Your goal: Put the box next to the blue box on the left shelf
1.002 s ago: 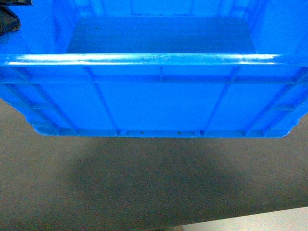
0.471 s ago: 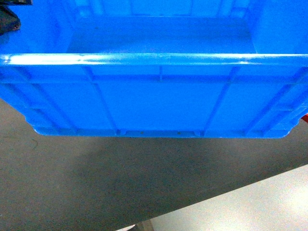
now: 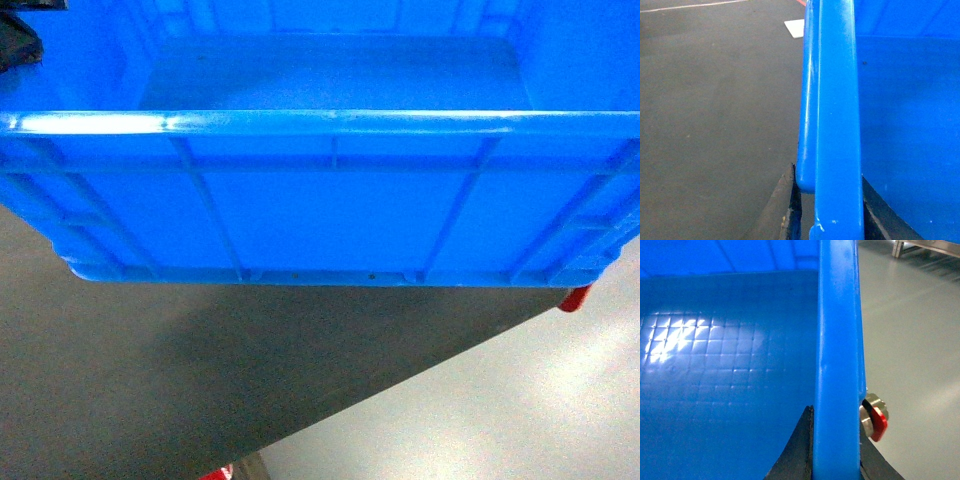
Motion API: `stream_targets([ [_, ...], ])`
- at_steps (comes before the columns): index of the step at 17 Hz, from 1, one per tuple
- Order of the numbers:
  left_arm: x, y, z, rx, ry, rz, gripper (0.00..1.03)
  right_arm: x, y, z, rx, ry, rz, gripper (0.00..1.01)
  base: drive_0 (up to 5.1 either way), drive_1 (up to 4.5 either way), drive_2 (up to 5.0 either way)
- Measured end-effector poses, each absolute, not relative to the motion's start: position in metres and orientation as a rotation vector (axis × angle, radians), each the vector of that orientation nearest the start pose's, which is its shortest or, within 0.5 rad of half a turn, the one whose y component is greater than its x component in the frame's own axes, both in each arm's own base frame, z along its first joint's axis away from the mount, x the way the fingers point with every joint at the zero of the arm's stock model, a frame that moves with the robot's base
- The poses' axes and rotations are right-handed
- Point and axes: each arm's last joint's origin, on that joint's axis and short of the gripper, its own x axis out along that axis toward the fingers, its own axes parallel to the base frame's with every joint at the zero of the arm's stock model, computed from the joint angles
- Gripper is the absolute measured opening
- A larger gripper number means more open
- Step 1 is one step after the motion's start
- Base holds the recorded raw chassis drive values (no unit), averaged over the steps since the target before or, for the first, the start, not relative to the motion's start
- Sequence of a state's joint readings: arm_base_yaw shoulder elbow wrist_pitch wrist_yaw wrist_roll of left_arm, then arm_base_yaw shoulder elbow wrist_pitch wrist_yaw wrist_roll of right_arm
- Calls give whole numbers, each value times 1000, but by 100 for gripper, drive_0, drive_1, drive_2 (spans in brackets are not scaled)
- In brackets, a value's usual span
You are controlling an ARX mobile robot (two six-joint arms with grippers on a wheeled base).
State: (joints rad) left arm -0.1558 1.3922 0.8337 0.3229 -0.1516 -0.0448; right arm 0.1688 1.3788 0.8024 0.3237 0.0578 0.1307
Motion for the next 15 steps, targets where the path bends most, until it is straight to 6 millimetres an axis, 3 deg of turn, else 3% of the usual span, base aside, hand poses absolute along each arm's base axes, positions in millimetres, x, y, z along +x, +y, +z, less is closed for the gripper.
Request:
stream_targets([
  [15,303,-43,262,-9,232,2,18,297,49,255,101,258,94,8,-149,-149,-149],
])
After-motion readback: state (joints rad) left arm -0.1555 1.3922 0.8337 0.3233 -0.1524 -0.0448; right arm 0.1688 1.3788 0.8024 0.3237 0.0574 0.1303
